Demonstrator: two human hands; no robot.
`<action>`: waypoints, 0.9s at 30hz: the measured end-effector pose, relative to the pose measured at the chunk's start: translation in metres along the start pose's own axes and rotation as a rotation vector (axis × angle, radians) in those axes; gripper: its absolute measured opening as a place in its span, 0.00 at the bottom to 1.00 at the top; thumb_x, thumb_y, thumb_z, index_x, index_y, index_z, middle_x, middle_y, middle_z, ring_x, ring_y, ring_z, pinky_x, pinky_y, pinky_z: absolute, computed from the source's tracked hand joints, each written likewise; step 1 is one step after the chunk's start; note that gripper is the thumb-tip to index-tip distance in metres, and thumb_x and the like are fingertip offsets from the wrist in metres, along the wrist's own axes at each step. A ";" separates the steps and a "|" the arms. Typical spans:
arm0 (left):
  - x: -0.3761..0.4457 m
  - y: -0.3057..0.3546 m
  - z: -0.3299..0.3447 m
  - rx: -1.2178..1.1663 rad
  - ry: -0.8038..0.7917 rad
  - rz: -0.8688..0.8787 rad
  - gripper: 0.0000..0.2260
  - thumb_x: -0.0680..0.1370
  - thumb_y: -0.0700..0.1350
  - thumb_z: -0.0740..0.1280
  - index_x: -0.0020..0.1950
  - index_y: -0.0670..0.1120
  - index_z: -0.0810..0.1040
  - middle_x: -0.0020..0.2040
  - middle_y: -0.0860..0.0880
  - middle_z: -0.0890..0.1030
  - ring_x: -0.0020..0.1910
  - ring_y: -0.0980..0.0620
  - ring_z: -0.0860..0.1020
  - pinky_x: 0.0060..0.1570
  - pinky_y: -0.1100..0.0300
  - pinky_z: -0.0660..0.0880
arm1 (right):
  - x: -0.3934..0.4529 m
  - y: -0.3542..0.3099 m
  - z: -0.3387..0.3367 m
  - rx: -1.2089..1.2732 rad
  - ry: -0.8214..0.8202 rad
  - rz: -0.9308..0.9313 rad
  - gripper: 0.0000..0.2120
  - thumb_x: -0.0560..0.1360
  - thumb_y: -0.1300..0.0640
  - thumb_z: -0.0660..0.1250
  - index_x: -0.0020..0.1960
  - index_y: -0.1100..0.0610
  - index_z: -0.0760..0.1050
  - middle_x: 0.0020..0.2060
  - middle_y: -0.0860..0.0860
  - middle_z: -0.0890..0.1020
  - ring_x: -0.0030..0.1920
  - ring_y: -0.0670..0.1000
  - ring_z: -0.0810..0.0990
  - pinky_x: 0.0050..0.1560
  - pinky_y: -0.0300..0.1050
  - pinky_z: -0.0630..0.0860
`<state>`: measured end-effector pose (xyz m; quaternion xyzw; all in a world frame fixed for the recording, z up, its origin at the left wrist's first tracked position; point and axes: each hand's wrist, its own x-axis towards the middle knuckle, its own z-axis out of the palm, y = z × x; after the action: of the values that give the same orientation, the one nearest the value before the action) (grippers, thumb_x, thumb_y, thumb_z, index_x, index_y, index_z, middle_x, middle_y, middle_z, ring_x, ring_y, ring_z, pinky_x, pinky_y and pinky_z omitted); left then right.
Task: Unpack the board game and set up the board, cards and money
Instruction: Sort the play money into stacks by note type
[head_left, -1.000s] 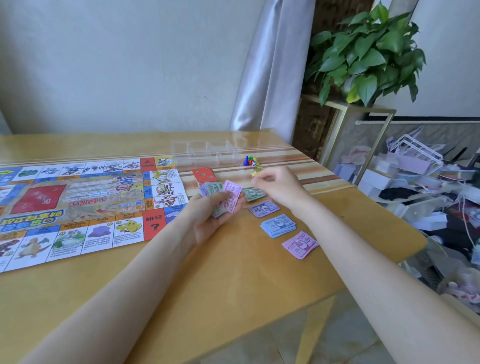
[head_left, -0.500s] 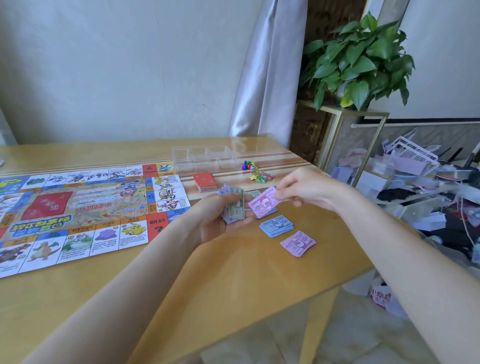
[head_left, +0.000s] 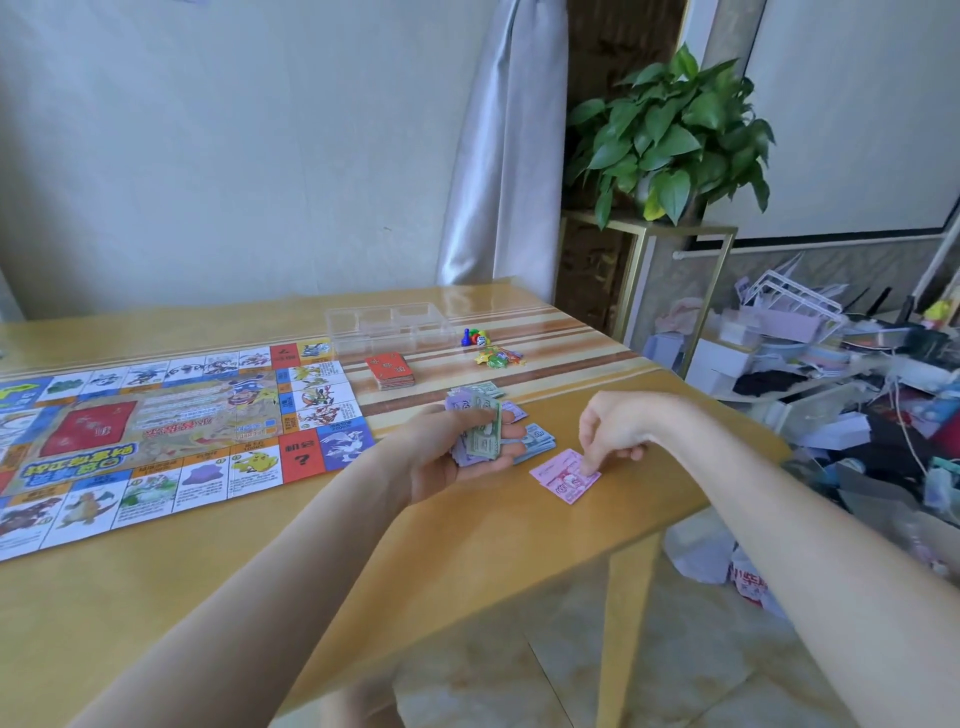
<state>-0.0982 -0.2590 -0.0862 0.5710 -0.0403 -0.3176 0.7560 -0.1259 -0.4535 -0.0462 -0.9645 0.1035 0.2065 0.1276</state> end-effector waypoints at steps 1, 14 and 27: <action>0.000 -0.001 0.001 0.001 -0.009 -0.003 0.08 0.79 0.38 0.61 0.54 0.37 0.77 0.47 0.41 0.83 0.38 0.47 0.83 0.42 0.55 0.81 | -0.002 -0.003 -0.001 -0.001 0.026 -0.011 0.08 0.70 0.58 0.73 0.43 0.57 0.74 0.31 0.52 0.72 0.27 0.46 0.66 0.24 0.36 0.64; -0.013 0.010 -0.014 -0.066 -0.152 0.051 0.09 0.79 0.34 0.58 0.56 0.37 0.75 0.48 0.39 0.83 0.44 0.46 0.84 0.46 0.54 0.80 | 0.015 -0.051 0.002 0.708 0.200 -0.492 0.06 0.70 0.65 0.72 0.39 0.60 0.76 0.32 0.56 0.77 0.25 0.44 0.70 0.25 0.34 0.67; 0.016 0.030 -0.061 -0.088 0.191 0.155 0.08 0.80 0.31 0.55 0.53 0.34 0.74 0.48 0.36 0.81 0.38 0.48 0.83 0.42 0.55 0.80 | 0.100 -0.069 0.000 1.000 0.513 -0.195 0.04 0.69 0.64 0.73 0.40 0.58 0.78 0.39 0.54 0.80 0.32 0.47 0.75 0.30 0.35 0.70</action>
<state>-0.0466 -0.2117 -0.0849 0.5600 0.0020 -0.2038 0.8031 -0.0188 -0.4032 -0.0744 -0.8110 0.1269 -0.1213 0.5580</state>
